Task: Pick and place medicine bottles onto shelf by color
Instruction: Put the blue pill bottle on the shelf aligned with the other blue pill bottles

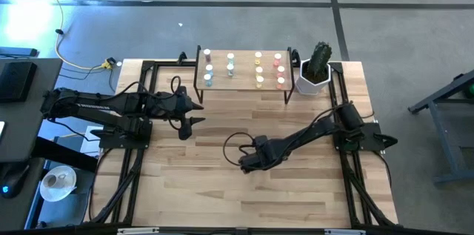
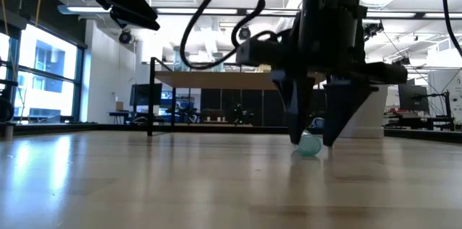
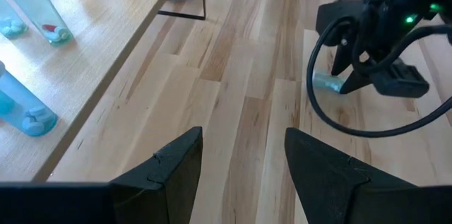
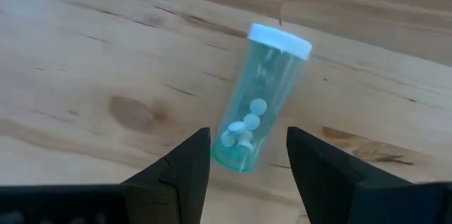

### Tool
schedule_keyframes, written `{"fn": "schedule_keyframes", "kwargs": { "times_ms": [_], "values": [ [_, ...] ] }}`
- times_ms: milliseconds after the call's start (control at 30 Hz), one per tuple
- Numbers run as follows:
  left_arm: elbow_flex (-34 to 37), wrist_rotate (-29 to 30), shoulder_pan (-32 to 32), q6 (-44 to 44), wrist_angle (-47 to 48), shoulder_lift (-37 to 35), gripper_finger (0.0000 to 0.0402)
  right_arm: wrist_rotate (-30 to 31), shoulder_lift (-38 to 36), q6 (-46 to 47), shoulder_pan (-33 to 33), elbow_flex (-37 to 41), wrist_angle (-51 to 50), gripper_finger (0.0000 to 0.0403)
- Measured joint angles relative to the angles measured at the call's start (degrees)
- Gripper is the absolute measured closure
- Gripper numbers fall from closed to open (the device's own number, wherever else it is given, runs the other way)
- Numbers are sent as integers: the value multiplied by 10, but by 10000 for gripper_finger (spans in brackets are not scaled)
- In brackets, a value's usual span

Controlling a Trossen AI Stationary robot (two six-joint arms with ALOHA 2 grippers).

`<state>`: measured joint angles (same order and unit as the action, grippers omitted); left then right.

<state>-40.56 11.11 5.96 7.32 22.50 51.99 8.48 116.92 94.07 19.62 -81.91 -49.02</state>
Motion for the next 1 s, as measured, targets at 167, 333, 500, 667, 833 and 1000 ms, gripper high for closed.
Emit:
{"fn": "schedule_keyframes", "kwargs": {
  "times_ms": [167,333,500,667,833,1000],
  "values": [
    [0,0,0,0,0,0,209,-4,14,0,0,0,0,238],
    [0,0,0,0,0,0,209,0,16,-14,0,0,-4,283],
    [0,0,0,2,0,0,209,9,16,-50,0,0,-3,323],
    [0,-22,0,30,4,0,209,26,12,-108,0,0,6,322],
    [0,-108,0,32,4,0,209,51,-11,-189,-9,0,40,314],
    [0,-192,0,32,4,0,209,72,-37,-303,-15,0,112,317]
  ]
}}
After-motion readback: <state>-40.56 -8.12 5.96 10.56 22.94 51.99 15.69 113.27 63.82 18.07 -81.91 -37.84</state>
